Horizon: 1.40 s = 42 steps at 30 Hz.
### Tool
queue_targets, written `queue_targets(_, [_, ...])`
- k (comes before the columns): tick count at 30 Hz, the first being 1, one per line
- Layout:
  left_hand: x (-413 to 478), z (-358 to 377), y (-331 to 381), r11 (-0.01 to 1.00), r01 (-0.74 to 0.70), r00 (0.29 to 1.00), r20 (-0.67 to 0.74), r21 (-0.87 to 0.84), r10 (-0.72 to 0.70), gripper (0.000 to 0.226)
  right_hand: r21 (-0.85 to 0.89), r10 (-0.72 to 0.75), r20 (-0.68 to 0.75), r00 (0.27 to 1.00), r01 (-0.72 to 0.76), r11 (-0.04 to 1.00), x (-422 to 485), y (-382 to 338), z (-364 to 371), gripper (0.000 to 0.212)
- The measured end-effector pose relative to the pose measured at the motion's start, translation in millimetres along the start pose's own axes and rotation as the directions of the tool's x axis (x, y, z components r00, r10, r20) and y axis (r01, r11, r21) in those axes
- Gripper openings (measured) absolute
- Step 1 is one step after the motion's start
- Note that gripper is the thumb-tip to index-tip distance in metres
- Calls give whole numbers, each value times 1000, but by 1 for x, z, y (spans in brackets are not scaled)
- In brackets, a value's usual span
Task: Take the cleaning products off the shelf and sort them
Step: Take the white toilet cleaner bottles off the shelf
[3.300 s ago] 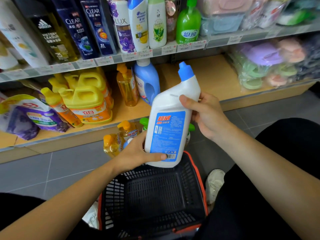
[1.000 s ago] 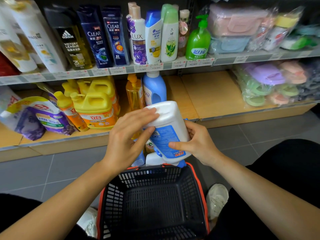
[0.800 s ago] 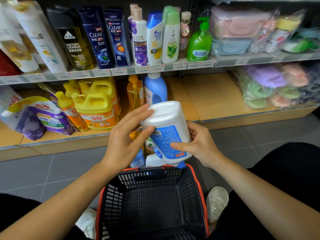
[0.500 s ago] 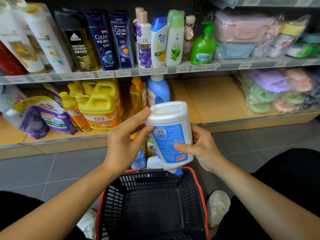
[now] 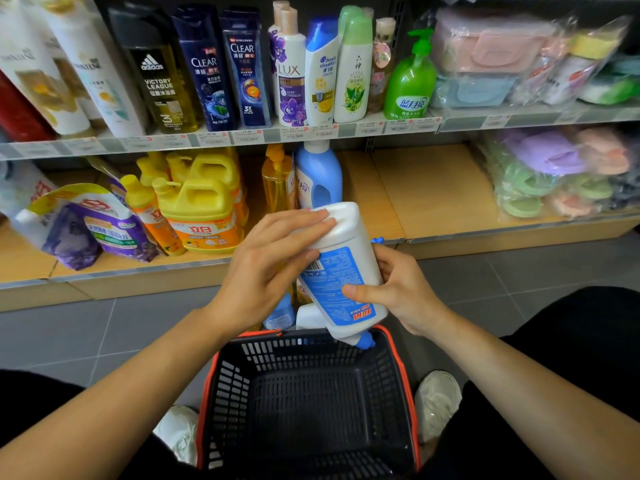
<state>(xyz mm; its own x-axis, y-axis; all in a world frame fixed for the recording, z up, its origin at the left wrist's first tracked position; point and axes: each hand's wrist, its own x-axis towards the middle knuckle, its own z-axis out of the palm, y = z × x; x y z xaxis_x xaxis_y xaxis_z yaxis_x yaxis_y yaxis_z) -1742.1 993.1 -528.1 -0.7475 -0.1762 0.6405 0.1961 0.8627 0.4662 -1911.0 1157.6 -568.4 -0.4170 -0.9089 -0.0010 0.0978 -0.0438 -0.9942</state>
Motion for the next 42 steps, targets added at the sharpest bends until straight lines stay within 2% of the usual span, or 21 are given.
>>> queue_targets(3, [-5,5,-4,998,55,984,-169,11,-52,31,86,24,-50,998,-19,996,3,1,0,44])
queue_targets(5, [-10,9,-7,970,218,954,-185,-110,-235,37,138,34,-83,996,-22,990,5,1,-3,46])
queue_targets(7, [-17,15,-9,863,422,881,-97,-276,-462,49,178,31,-116,993,-10,984,7,-2,-7,51])
queue_targets(8, [-20,19,-12,805,509,837,-43,-304,-545,50,197,26,-131,991,0,980,9,-4,-8,53])
queue_targets(10, [-30,29,-22,731,638,767,112,-241,-632,46,227,14,-156,988,22,974,11,-7,-11,54])
queue_targets(12, [-39,39,-26,691,701,703,337,-178,-626,49,251,5,-176,984,40,967,12,-10,-12,54])
queue_targets(15, [-47,53,-22,632,736,633,579,-244,-513,48,294,-2,-185,983,57,954,14,-14,-13,52])
queue_targets(18, [-46,55,-20,506,771,630,578,-386,-519,45,352,-21,-156,987,76,933,20,-20,-9,53])
queue_targets(21, [-45,46,-22,470,755,655,486,-456,-579,49,358,-67,-124,990,107,928,31,-26,-8,59])
queue_targets(23, [-46,36,-25,453,740,655,380,-497,-653,51,345,-84,-161,983,136,929,44,-30,-14,60])
queue_targets(27, [-51,10,-35,492,731,644,241,-473,-726,43,395,-6,-242,970,104,913,65,-28,-25,70])
queue_targets(32, [-60,-6,-43,562,725,655,148,-397,-741,32,259,151,-176,973,-102,960,75,-5,-31,48])
queue_targets(35, [-55,-7,-48,639,721,682,109,-268,-723,43,245,270,-155,950,-228,942,70,10,-47,46])
queue_targets(37, [-48,-4,-54,703,692,720,92,-163,-688,49,212,341,-156,927,-306,928,62,22,-62,45])
queue_targets(39, [-39,2,-61,766,635,772,73,-101,-631,44,153,427,-165,889,-405,902,51,35,-74,36])
queue_targets(42, [-26,15,-66,884,467,882,61,21,-467,41,68,525,-206,826,-523,850,33,55,-86,34])
